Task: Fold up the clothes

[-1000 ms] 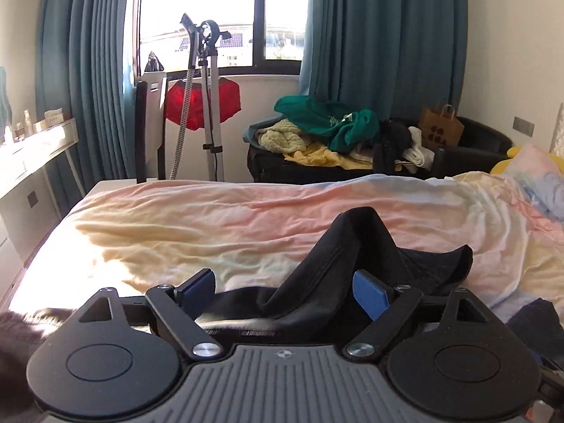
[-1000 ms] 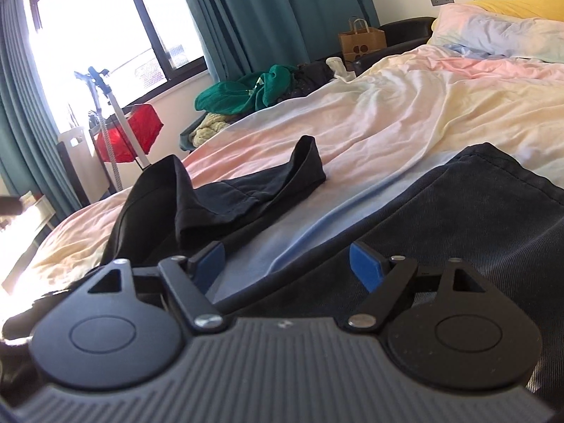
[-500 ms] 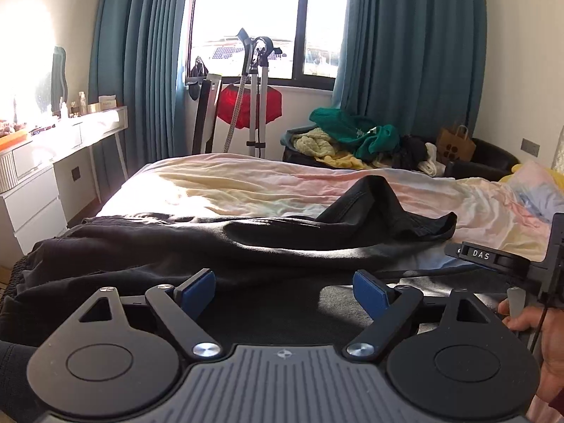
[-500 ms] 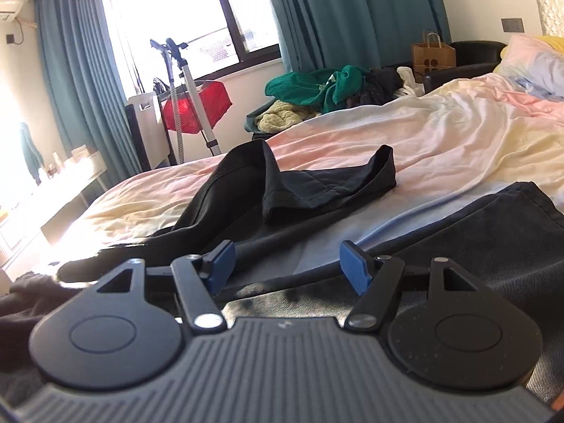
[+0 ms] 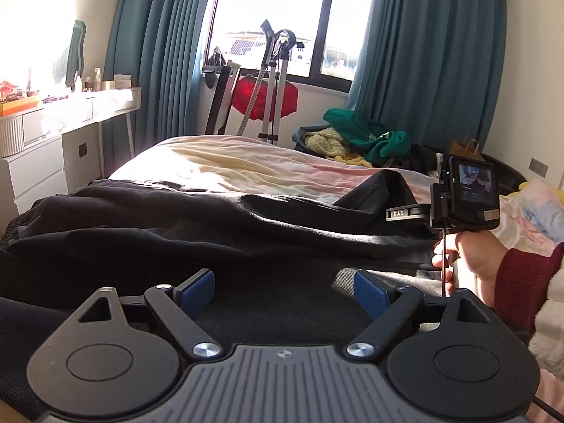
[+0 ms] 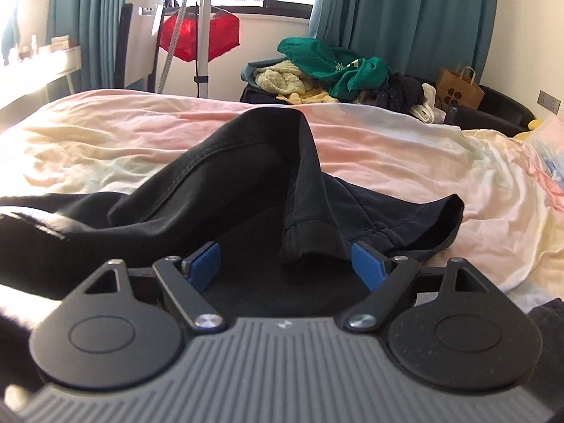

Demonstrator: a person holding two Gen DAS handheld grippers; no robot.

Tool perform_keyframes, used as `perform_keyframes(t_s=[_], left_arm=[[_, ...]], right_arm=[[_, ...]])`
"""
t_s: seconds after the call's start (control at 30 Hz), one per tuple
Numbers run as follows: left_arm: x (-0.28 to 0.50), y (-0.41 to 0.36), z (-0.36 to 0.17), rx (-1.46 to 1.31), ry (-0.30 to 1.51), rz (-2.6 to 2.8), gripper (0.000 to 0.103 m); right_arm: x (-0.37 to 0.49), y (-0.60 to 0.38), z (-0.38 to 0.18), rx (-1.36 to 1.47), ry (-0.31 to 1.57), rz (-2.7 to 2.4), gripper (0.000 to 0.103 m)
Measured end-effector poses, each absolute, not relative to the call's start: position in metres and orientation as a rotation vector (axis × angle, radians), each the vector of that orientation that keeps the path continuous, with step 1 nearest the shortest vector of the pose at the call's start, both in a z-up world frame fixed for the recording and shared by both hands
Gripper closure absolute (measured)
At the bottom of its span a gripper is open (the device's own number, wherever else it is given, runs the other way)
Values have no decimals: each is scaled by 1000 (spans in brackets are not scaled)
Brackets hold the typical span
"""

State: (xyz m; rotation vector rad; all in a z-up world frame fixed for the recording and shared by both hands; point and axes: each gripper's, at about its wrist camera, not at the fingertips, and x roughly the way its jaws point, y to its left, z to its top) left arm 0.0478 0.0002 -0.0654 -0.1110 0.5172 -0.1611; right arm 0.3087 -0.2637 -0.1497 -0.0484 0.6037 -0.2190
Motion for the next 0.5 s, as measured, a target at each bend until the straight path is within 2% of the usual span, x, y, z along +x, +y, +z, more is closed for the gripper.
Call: perform_keyframes(t_s=[0.07, 0.1, 0.13, 0.17, 0.23, 0.3, 0.43, 0.47, 0.5], left_arm=[[64, 3, -73, -145, 540, -153, 15], [71, 4, -76, -159, 544, -155, 15], [77, 4, -78, -170, 540, -164, 15], [83, 3, -80, -180, 535, -173, 15], [93, 2, -84, -195, 525, -191, 15], [101, -3, -87, -193, 514, -209, 15], [110, -8, -98, -193, 546, -238, 15], [111, -8, -100, -195, 559, -244, 15], [112, -9, -102, -194, 566, -248, 15]], right_arm=[[335, -262, -160, -107, 628, -268, 25], [347, -262, -165, -149, 642, -309, 40], [357, -264, -169, -173, 642, -350, 48], [367, -266, -171, -194, 641, -390, 63], [381, -274, -171, -196, 617, -440, 67], [394, -281, -169, -218, 603, -476, 75], [433, -309, -149, -219, 571, -587, 73], [440, -317, -142, -198, 558, -601, 67], [449, -325, -134, -180, 546, -611, 54]])
